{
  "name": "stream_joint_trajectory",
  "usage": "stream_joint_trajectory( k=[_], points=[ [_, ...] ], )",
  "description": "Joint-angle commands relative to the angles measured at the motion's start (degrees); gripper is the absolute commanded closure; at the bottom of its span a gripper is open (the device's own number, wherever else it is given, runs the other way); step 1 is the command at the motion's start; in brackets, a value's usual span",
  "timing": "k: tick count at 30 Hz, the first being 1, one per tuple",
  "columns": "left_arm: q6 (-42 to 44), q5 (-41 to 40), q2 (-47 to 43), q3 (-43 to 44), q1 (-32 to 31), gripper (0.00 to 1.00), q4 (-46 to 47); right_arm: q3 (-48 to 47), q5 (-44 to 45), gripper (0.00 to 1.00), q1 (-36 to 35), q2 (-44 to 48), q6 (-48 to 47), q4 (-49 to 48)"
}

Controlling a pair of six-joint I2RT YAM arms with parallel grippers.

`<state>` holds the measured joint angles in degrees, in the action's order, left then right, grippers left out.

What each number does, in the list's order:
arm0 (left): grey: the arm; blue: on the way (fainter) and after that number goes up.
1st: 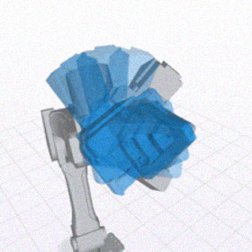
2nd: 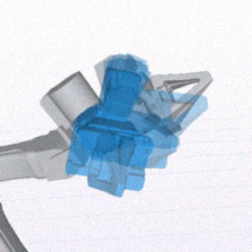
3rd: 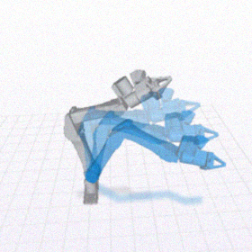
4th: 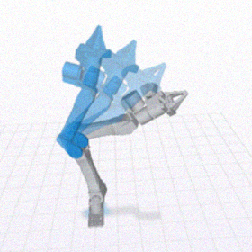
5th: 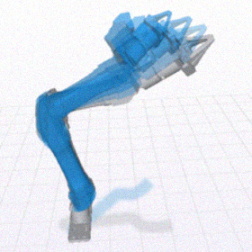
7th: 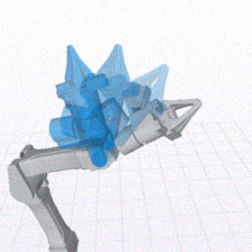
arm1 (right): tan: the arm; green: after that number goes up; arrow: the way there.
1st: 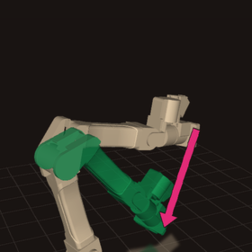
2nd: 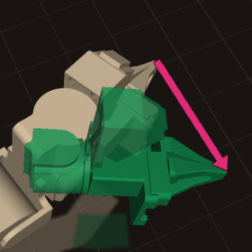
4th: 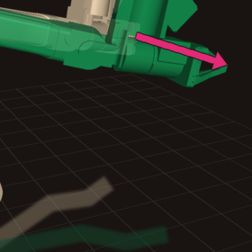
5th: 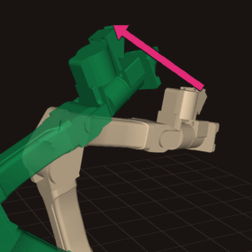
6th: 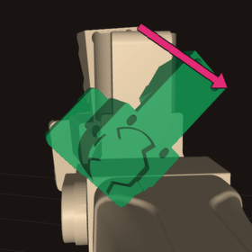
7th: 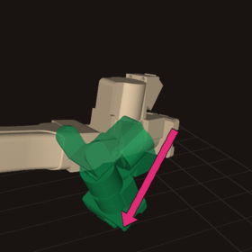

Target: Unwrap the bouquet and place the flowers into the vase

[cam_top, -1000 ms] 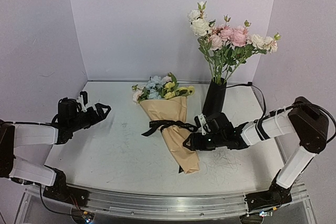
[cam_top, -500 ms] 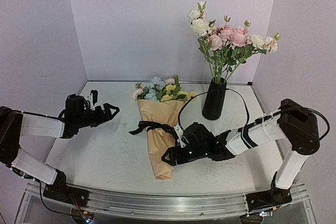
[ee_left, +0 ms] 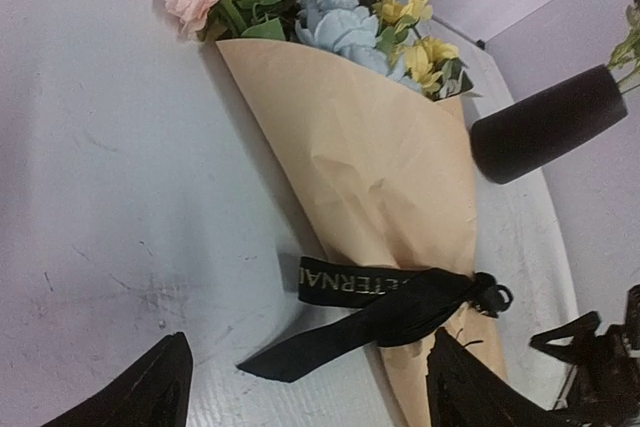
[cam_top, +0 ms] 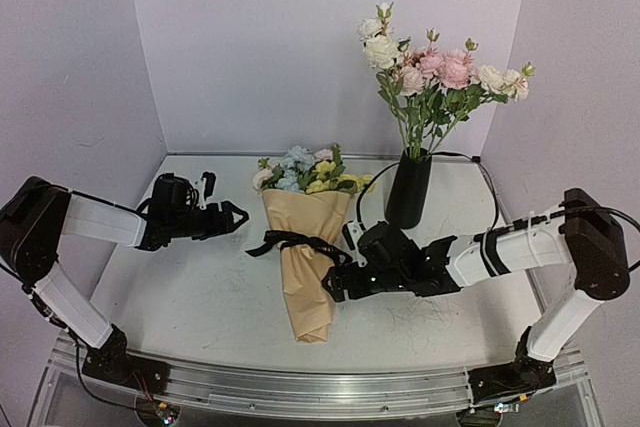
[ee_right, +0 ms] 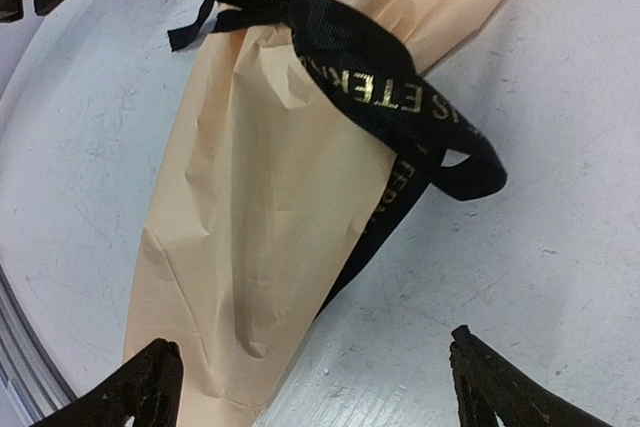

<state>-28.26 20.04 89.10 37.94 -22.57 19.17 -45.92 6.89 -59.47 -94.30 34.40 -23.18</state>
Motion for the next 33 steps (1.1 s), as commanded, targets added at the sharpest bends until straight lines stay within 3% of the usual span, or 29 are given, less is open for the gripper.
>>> stream_joint_trajectory(
  k=[1,9,12,18,23,33],
  points=[
    [2.0,-3.4,3.2,4.7,-0.7,0.23,-9.1,-2.9,7.5,0.07,0.9,4.1,-0.5,4.4],
    [13.9,-3.6,4.2,6.9,-3.8,0.17,-12.7,-4.3,12.5,0.09,1.8,5.5,-5.7,5.6],
    [17.5,-2.6,6.4,8.6,-3.9,0.21,-12.7,-5.7,11.2,0.09,2.3,4.7,-8.3,5.6],
    [21.9,-7.3,9.7,11.0,-7.9,0.22,-12.4,-6.4,13.1,0.09,2.5,5.0,-6.8,5.4],
    [25.4,-8.5,9.0,10.4,-10.0,0.12,-11.0,-6.4,13.5,0.1,2.6,5.5,-4.9,5.1],
    [27.6,-15.9,11.1,12.1,-12.7,0.16,-11.0,-2.7,15.7,0.09,2.5,9.9,-5.1,5.1]
  ],
)
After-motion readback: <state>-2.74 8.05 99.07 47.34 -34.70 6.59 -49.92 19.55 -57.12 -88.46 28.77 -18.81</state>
